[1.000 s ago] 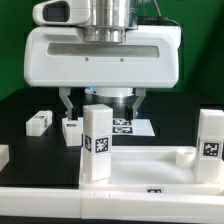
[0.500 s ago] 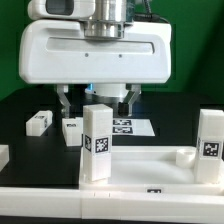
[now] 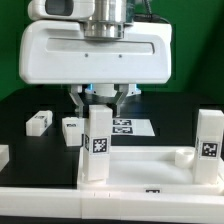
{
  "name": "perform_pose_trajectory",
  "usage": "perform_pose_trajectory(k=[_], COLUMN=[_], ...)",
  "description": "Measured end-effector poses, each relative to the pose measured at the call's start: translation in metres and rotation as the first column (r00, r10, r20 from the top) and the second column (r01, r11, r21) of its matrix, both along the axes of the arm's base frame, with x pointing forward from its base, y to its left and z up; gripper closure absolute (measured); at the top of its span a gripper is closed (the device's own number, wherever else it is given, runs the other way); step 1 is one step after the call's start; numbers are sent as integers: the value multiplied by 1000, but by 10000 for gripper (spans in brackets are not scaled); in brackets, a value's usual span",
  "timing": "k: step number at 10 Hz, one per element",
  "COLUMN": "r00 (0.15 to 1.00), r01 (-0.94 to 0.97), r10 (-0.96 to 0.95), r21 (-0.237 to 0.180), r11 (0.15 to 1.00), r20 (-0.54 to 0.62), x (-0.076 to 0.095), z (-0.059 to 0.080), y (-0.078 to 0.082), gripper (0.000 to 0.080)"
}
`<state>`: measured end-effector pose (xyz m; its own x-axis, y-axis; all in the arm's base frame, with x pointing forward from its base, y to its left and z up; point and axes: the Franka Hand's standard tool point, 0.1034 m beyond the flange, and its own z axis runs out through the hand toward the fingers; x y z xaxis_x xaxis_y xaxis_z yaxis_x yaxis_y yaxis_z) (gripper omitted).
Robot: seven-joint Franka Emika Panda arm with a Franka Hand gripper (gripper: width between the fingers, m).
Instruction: Assemble desk
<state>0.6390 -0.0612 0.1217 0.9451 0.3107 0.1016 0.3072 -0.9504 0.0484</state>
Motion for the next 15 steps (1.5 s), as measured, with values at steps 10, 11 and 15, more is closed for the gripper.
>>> perform_pose_trajectory(k=[10, 11, 15], r00=[633, 569, 279], r01=[772, 820, 955], r10=[-773, -821, -957], r21=[99, 105, 123], r11=[628, 563, 268], r20=[-36, -43, -78], x=[-1, -1, -1], z=[-1, -1, -2], y=[1, 1, 3], gripper=[509, 509, 509])
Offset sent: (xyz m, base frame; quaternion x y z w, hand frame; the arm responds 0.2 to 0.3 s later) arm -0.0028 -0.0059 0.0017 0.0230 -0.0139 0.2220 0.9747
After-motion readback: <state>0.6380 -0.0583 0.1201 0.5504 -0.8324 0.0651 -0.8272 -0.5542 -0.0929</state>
